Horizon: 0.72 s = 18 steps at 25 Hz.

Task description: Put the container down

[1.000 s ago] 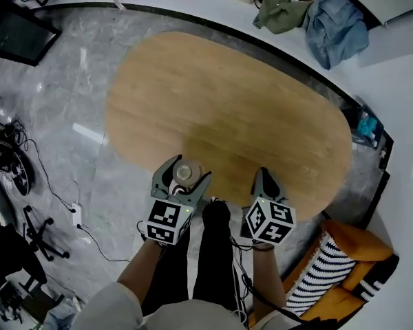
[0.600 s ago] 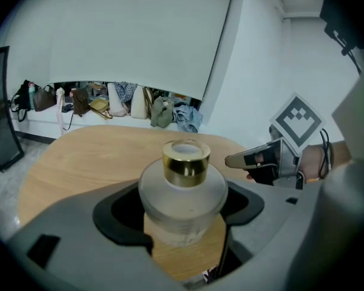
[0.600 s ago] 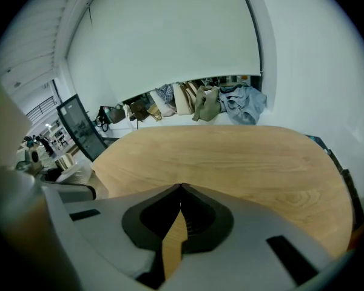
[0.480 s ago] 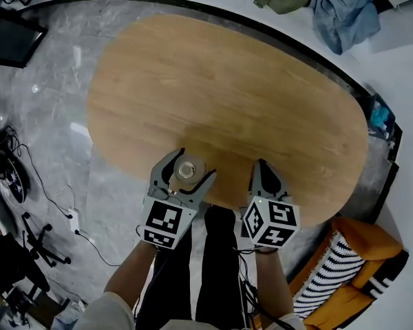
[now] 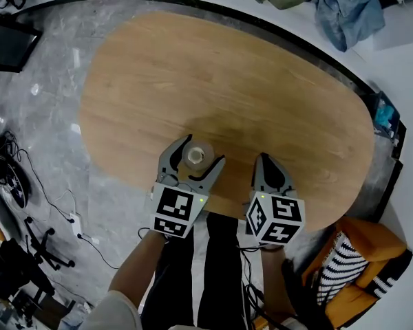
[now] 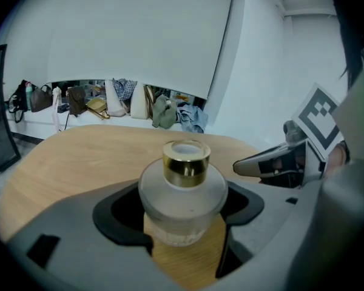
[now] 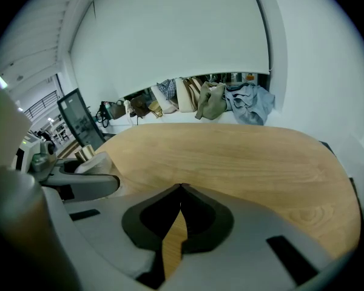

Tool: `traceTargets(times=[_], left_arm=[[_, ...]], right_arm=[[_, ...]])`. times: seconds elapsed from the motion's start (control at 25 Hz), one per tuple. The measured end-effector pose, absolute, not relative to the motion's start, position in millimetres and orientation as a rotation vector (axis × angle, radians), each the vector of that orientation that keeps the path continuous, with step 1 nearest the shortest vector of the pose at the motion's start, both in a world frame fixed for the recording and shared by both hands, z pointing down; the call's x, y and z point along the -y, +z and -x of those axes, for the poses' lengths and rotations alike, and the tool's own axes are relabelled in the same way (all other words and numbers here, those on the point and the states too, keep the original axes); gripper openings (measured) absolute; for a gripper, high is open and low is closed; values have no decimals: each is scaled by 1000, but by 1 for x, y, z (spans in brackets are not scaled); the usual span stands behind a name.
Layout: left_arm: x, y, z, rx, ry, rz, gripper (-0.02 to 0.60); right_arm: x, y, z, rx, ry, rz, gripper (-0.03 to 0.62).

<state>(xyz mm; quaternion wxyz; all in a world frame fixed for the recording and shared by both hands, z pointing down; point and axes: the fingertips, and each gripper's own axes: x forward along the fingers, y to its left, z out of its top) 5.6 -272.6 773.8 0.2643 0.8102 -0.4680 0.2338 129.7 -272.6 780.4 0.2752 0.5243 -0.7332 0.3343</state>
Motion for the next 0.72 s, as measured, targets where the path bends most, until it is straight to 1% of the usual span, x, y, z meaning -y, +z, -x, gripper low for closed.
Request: traceTargets(times=[0.72], left_arm=[[288, 802, -23, 1246, 735, -2288, 341]], right_arm=[[280, 796, -144, 1944, 946, -1424, 23]])
